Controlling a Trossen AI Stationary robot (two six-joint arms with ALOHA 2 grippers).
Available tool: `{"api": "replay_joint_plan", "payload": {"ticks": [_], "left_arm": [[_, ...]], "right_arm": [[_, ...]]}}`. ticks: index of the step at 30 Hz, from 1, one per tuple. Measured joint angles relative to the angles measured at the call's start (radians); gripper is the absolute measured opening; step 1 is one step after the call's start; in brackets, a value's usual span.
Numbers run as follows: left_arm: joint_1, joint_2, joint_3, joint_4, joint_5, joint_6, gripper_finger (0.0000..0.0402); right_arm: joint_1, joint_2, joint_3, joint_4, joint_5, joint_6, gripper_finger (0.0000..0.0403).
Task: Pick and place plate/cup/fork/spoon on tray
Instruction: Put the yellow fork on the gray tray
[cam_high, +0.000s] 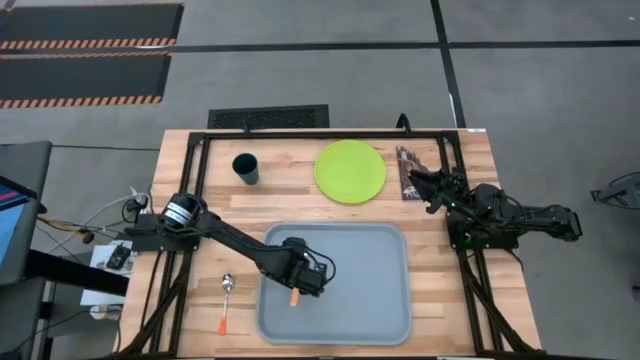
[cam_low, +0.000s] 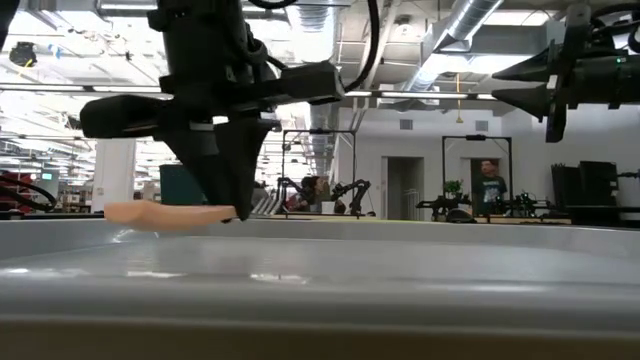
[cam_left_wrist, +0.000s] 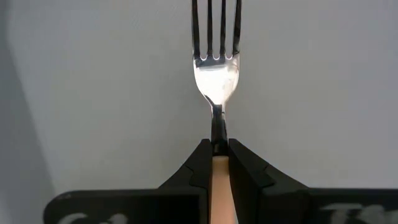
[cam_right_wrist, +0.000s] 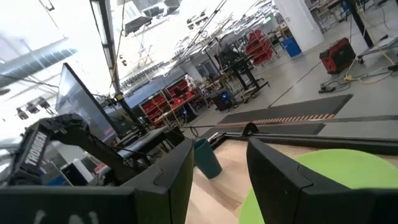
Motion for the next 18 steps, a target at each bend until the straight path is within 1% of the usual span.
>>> {"api": "replay_joint_plan", "payload": {"ticks": [6,10,15,18], "left_arm": [[-0.016,-0.001,0.0,0.037,-0.072,-0.035,0.0016],[-0.05,0.008,0.001,0.068,-0.076,-0.09,0.0016],[-0.106,0.027,0.002,0.081,-0.082,-0.2,0.0016],[-0.12,0.032,-0.001,0.03,-0.08,-0.241,0.0016]], "right_arm": [[0.0,0.0,0.0,-0.001,-0.044,0.026,0.0175],[0.001,0.0,0.0,-0.015,-0.048,0.085,0.0175],[0.001,0.0,0.0,-0.044,-0.055,0.106,0.0175],[0.001,0.0,0.0,-0.043,-0.055,0.108,0.0175]]}}
